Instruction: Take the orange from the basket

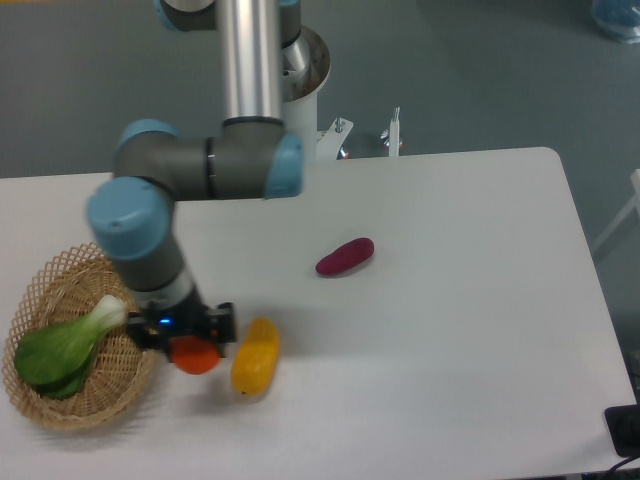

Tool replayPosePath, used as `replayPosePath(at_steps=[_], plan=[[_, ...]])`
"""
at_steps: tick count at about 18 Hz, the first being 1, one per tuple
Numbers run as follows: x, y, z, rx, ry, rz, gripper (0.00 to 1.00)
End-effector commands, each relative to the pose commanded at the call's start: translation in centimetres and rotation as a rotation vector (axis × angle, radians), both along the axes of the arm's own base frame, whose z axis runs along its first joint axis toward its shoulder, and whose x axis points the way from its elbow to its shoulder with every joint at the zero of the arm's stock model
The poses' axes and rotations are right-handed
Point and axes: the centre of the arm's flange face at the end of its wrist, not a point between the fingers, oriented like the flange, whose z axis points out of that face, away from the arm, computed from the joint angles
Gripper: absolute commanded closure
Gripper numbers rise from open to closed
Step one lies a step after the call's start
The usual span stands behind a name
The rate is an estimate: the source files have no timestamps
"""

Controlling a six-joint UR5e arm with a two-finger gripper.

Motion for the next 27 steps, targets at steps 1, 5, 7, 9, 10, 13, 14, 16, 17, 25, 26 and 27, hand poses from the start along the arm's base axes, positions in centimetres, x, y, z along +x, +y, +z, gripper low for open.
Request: replayPosePath(at_steps=[1,5,7,9,10,13,14,16,17,25,26,27], plan=[[-1.1,-0.5,-0.1,-0.011,0.005,-0.023,0.38],[-4.4,-2.5,-0.1,-0.046,0.021,-0.123,0.38],[-6.2,-3.5,-0.1,-0.052,0.021,-0.109,0.40],[-7.8,-4.4,-0.2,-0.050,0.013,-0.085,0.40],[-8.8,-5.0,-0.3,-0.056,0.015,-0.087,0.42],[-11.8,-7.1,0.1,-0.074,0.026,-0.129,0.45],[-12.3,-7.6,0.5,-0.073,0.031,-0.143,0.45],[-13.4,-8.5,0.7,-0.097,0.047,-0.229,0.45],[-13.9,-9.1,0.5,-0.119,0.054,-0.295,0.44],[-14.5,-9.7,0.2,-0.133,0.053,-0.328,0.42],[-14.5,-9.8,0.3,-0.133,0.054,-0.328,0.42],[-14.5,-9.8,0.3,-0.133,0.054,-0.328,0.42]])
